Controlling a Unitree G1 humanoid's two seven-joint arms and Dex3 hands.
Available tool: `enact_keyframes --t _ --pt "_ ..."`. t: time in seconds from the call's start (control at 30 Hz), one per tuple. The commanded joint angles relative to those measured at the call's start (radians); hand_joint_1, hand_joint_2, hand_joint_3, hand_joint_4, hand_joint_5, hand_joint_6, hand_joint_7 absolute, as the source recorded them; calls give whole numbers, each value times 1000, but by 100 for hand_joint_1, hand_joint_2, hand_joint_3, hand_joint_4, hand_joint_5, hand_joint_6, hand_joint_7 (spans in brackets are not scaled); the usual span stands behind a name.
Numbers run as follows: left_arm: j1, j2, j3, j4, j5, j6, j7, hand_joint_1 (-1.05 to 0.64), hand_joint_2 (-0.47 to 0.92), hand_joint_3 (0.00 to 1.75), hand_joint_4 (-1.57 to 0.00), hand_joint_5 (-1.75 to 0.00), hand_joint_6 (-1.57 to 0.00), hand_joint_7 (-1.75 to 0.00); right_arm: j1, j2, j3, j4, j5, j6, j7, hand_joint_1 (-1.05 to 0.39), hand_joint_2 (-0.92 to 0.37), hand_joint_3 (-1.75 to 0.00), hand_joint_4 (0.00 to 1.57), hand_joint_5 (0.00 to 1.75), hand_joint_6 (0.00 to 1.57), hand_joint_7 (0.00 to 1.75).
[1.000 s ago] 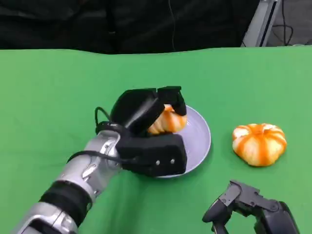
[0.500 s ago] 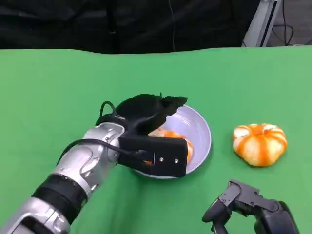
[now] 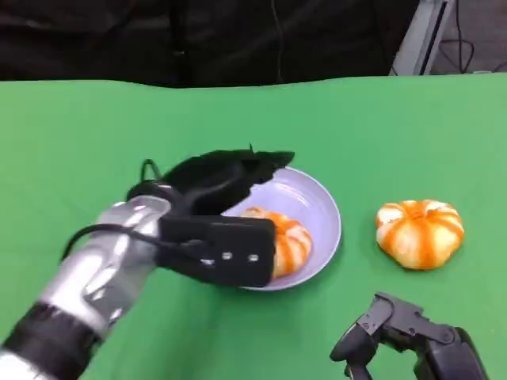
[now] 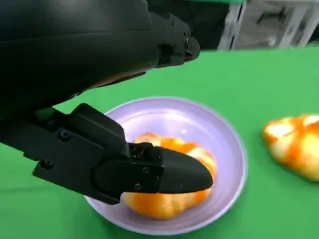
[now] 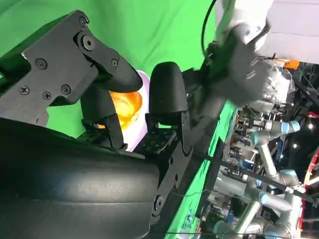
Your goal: Grasp the bread from the table and place it into the plate.
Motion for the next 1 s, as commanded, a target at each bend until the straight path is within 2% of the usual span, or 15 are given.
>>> enact_keyframes --t 0.03,0.13,0.17,0.23,0.33,0.4,0.47,0.5,0.53,0.57,0.63,0.7,0.8,0.9,1.0 --pt "131 72 129 -166 -169 -23 -66 -71 92 41 -11 -6 -8 -4 14 -2 0 -17 2 0 -7 -8 -36 -129 71 159 80 125" --pt "208 88 195 -228 -259 -66 -66 -64 92 38 -18 -10 -13 -6 15 1 1 -20 5 5 -6 -9 -36 -128 71 159 80 126" --pt "239 92 220 -250 -286 -84 -58 -58 92 34 -32 -19 -24 -10 14 2 2 -20 9 9 -5 -9 -36 -127 71 159 80 126" --pt "311 93 273 -299 -357 -113 -56 -50 92 31 -43 -29 -36 -13 13 5 4 -21 11 13 -6 -9 -36 -127 71 159 80 126" --pt "434 89 350 -393 -445 -119 -49 -40 92 29 -57 -42 -53 -18 9 6 5 -14 6 0 -11 -8 -36 -127 72 159 80 125" --pt "493 77 387 -417 -476 -147 -33 -38 92 29 -60 -44 -57 -19 9 4 4 -10 6 -4 -12 -8 -36 -128 72 159 80 125" --pt "574 44 430 -434 -526 -205 -5 -30 92 28 -73 -62 -75 -27 13 -2 2 -9 9 -8 -10 -8 -36 -129 72 159 81 125" --pt "618 25 449 -444 -550 -229 10 -24 92 30 -71 -87 -81 -38 16 -6 0 -12 11 -9 -8 -8 -35 -130 72 158 81 125" --pt "651 11 461 -456 -567 -237 20 -20 90 35 -67 -114 -78 -63 19 -8 0 -15 15 -6 -5 -7 -35 -131 73 158 81 125" --pt "685 -1 473 -469 -591 -240 23 -16 85 47 -65 -128 -72 -86 20 -8 1 -16 21 -6 -2 -8 -34 -131 73 158 81 125" --pt "726 -15 486 -492 -627 -227 19 -10 63 92 -61 -147 -60 -120 19 -9 1 -17 25 -4 0 -9 -35 -131 73 159 81 126" --pt "779 -30 498 -527 -681 -192 11 -7 57 105 -56 -155 -55 -134 16 -13 -5 -21 20 6 2 -9 -37 -128 72 159 81 127" --pt "840 -45 509 -567 -724 -161 11 2 61 106 -60 -162 -55 -143 15 -20 -13 -21 27 6 7 -9 -38 -126 72 159 80 127" --pt "874 -60 512 -590 -740 -149 13 8 64 108 -64 -165 -60 -147 18 -25 -21 -24 36 6 14 -8 -37 -127 72 158 80 127" --pt "899 -71 509 -592 -722 -143 22 8 54 118 -73 -173 -69 -157 21 -30 -32 -22 41 4 20 -9 -37 -126 71 158 80 126"
